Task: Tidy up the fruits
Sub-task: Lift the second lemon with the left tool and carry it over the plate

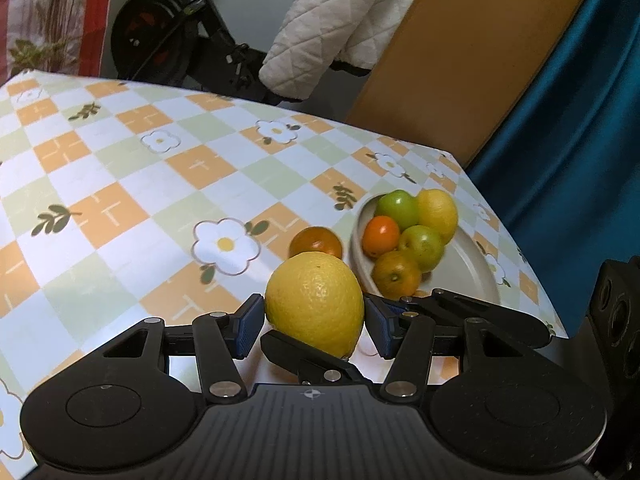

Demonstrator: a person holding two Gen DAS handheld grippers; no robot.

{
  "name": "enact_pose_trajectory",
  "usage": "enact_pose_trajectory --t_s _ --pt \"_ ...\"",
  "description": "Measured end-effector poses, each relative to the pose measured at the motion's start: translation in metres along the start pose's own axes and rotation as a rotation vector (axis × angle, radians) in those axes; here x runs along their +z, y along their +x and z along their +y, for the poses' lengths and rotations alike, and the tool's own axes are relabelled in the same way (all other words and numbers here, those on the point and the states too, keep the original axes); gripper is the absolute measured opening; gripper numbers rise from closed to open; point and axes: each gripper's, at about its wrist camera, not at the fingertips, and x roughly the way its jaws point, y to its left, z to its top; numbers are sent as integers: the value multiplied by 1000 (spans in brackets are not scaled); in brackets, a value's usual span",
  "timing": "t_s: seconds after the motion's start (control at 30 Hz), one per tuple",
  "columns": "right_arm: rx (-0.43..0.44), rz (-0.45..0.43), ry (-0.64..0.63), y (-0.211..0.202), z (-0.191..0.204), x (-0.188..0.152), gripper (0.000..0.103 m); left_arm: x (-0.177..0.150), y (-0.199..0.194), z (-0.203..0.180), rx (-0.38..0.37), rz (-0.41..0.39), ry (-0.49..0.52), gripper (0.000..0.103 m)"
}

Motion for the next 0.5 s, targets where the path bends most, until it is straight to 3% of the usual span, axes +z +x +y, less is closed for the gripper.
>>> enact_pose_trajectory --t_s 0.5 --pt "-71 -142 105 -47 -58 0 53 26 16 -81 -9 -3 161 58"
